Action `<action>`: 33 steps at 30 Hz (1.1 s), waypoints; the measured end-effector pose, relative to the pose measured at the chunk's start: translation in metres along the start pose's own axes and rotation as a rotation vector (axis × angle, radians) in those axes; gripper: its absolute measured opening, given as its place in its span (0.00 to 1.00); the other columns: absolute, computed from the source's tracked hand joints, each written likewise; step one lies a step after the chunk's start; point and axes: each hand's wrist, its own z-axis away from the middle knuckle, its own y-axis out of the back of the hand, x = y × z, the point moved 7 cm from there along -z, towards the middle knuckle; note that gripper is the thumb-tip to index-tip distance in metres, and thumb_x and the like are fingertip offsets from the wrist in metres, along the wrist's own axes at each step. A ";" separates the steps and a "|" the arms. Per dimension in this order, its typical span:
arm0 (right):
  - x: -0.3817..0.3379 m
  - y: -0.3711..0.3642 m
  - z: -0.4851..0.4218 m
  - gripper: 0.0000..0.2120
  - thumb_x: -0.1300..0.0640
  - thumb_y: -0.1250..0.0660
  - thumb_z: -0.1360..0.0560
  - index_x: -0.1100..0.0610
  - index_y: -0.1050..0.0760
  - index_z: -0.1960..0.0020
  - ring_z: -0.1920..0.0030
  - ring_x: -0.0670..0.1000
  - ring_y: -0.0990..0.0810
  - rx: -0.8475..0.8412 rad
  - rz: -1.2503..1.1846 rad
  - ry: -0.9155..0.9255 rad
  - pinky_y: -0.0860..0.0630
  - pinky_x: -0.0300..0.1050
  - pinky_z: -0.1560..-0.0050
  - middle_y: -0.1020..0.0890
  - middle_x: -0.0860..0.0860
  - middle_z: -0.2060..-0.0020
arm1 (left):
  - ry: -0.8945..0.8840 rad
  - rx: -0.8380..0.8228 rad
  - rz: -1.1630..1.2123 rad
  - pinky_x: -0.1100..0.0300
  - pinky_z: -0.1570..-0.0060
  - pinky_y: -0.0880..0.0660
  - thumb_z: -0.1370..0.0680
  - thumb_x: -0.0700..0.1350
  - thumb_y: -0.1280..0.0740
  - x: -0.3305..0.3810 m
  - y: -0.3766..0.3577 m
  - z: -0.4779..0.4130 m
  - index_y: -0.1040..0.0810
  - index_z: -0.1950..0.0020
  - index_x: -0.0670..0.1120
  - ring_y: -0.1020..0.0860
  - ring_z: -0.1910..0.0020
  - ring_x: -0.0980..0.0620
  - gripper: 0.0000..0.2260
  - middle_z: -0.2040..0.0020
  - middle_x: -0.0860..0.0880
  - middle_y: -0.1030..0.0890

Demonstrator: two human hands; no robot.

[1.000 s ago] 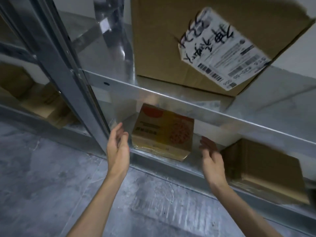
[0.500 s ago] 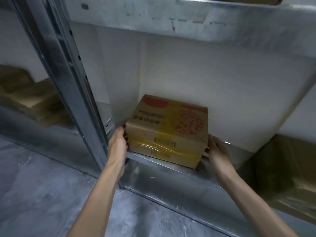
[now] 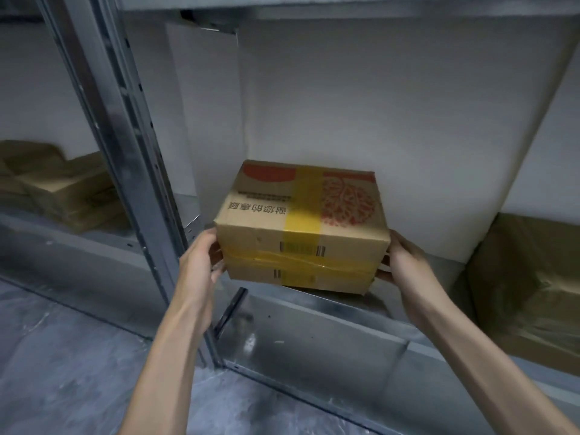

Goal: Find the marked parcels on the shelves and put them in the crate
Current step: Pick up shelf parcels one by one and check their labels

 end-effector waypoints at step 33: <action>-0.025 0.041 0.015 0.18 0.62 0.44 0.16 0.46 0.23 0.34 0.44 0.43 0.18 0.067 0.066 0.227 0.21 0.41 0.49 0.15 0.44 0.45 | -0.085 -0.033 -0.065 0.56 0.48 0.25 0.16 0.37 0.45 0.024 -0.027 0.025 0.18 0.43 0.52 0.20 0.51 0.53 0.18 0.53 0.53 0.14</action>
